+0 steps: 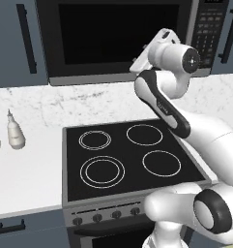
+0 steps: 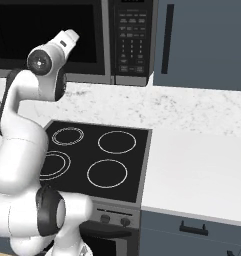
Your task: Pick the eggplant from the sink and place it in the bowl. Then pick the bowl and place it in the microwave. Then close the microwave door and press the start button.
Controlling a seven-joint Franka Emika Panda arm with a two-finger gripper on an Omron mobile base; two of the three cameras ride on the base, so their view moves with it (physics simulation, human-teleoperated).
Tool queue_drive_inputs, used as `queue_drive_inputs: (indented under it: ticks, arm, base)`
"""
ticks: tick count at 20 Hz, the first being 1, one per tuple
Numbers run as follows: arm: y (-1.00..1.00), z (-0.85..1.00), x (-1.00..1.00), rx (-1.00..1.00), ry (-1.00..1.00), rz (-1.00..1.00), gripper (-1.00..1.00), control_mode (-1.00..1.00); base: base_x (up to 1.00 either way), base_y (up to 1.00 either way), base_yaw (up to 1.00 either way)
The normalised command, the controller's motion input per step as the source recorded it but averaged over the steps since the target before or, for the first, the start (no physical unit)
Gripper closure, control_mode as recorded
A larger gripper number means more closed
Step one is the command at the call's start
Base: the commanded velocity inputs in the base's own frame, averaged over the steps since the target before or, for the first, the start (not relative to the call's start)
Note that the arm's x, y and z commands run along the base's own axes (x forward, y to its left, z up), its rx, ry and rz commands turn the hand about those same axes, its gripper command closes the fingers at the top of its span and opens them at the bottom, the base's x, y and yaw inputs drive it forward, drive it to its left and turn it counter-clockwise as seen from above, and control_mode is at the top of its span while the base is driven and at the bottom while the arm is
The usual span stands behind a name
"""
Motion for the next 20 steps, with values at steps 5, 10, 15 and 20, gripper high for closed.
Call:
queue_drive_inputs:
  ticks: [5,10,15,20]
  arm:
    - [-0.14,-0.21,-1.0,0.0,-0.1,0.01,-1.0,-1.0]
    - [-0.52,-0.17,-1.0,0.05,-0.07,0.0,-1.0,-1.0]
    - [-0.89,-0.01,-0.8,0.15,0.0,0.04,-1.0,-1.0]
    - [-0.83,0.0,-0.5,0.17,0.0,0.17,-1.0,-1.0]
  base:
    - [0.0,0.0,0.0]
    - [0.0,0.0,0.0]
    - [0.0,0.0,0.0]
    - [0.0,0.0,0.0]
